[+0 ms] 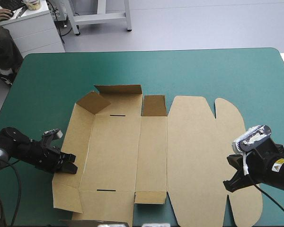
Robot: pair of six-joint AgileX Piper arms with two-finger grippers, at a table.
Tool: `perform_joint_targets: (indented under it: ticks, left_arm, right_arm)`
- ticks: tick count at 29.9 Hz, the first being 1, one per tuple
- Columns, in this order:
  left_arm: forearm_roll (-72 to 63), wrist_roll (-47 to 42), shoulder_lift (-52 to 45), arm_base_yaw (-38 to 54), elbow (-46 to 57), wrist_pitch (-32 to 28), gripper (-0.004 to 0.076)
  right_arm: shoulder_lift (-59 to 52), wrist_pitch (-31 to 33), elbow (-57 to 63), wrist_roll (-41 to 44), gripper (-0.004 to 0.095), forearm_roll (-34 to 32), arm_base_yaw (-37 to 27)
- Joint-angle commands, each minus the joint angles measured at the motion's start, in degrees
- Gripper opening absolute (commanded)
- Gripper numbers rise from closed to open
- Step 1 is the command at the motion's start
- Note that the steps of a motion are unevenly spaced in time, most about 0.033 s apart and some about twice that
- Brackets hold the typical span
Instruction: Fold the box
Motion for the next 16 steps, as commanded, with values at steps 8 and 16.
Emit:
perform_joint_targets:
  ticks: [8,16]
  left_arm:
    - [-3.98,0.14,-1.32,-0.32,-1.42,0.69,-0.001]
    - [-5.43,0.93,-4.73,-2.93,-9.43,5.48,-0.001]
  right_arm:
    - [0.17,-2.18,-1.34,0.37,-0.002,1.3,0.28]
    - [0.17,-4.33,-1.45,0.8,-0.002,1.3,0.28]
